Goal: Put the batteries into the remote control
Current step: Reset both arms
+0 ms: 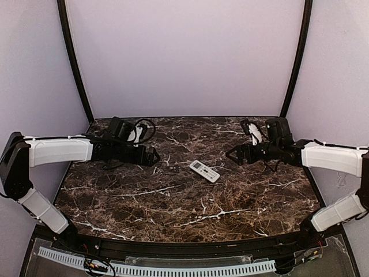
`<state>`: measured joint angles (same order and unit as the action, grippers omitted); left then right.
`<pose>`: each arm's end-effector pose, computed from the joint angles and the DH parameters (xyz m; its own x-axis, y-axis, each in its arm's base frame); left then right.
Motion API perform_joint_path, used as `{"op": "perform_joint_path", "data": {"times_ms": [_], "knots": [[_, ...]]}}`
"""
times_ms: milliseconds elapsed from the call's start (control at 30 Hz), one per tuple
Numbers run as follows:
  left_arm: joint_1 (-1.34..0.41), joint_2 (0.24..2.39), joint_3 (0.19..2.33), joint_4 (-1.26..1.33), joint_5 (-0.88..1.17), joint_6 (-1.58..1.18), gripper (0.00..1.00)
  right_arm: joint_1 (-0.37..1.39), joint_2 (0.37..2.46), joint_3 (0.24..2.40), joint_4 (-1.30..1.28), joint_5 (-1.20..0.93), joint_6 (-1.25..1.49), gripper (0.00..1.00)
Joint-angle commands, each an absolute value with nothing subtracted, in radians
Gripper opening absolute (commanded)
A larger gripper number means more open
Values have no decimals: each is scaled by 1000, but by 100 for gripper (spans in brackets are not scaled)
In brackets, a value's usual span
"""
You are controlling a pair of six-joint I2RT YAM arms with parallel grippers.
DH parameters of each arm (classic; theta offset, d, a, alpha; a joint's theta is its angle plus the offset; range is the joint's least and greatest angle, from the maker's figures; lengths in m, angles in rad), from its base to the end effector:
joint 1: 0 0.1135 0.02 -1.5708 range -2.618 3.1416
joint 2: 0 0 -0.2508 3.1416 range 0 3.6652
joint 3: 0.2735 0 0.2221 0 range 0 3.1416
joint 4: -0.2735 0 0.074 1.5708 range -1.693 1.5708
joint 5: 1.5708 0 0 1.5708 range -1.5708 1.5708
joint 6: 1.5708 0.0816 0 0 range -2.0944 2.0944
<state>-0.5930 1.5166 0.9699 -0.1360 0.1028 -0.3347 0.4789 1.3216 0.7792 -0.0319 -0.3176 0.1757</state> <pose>0.2778 -0.1973 0.2061 -0.6984 0.0767 -0.7116 0.4156 0.8529 -0.3160 0.2540 0.1606 0.2152 -0.5919 -0.1202 -0.7970 -0.5758 0.7549 0.3138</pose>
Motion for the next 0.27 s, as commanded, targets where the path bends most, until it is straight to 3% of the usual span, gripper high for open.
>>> {"op": "perform_joint_path", "data": {"times_ms": [0, 233], "knots": [[-592, 1536, 890, -55, 116, -378, 99, 482, 1282, 642, 161, -349, 253, 99], [-592, 1567, 874, -12, 100, -383, 98, 482, 1327, 618, 222, -393, 266, 99]]}}
